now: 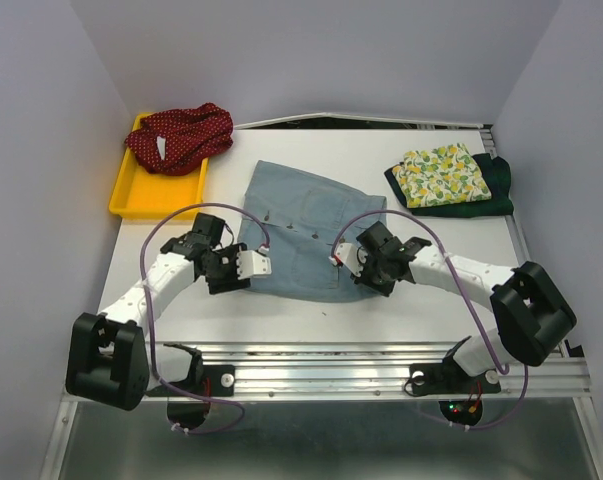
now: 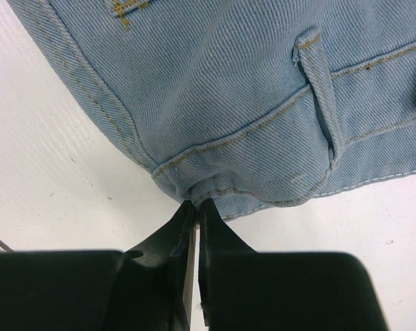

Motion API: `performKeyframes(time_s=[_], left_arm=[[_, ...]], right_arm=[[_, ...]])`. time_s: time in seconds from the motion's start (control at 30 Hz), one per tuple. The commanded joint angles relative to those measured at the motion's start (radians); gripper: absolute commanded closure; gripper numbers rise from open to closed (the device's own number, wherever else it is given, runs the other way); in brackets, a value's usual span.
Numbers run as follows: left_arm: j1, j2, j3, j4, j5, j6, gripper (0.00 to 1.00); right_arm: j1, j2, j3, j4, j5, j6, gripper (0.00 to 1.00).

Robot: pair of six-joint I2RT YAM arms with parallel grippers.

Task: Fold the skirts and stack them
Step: Fold the skirt

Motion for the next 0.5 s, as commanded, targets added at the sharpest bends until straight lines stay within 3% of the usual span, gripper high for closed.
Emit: performKeyframes(time_s=[0.0, 0.4, 0.43, 0.47], left_arm=[[-0.03, 0.007, -0.019, 0.037, 0.032, 0.041, 0.35], [-0.062, 0.109, -0.104, 0.152, -0.026, 0.03, 0.39], [-0.062, 0.117, -0.112, 0.173, -0.031, 0.026, 0.41], [-0.062, 0.12, -0.115, 0.186, -0.035, 0.009, 0.51]], right_arm=[[-0.007, 0.007, 0.059, 0.034, 0.026, 0.014, 0.99], [-0.007, -0.004, 0.064, 0.037, 0.035, 0.02, 0.99], [-0.007, -0.007, 0.064, 0.037, 0.032, 0.021, 0.99], [-0.007, -0.008, 0.067, 0.036, 0.032, 0.02, 0.99]])
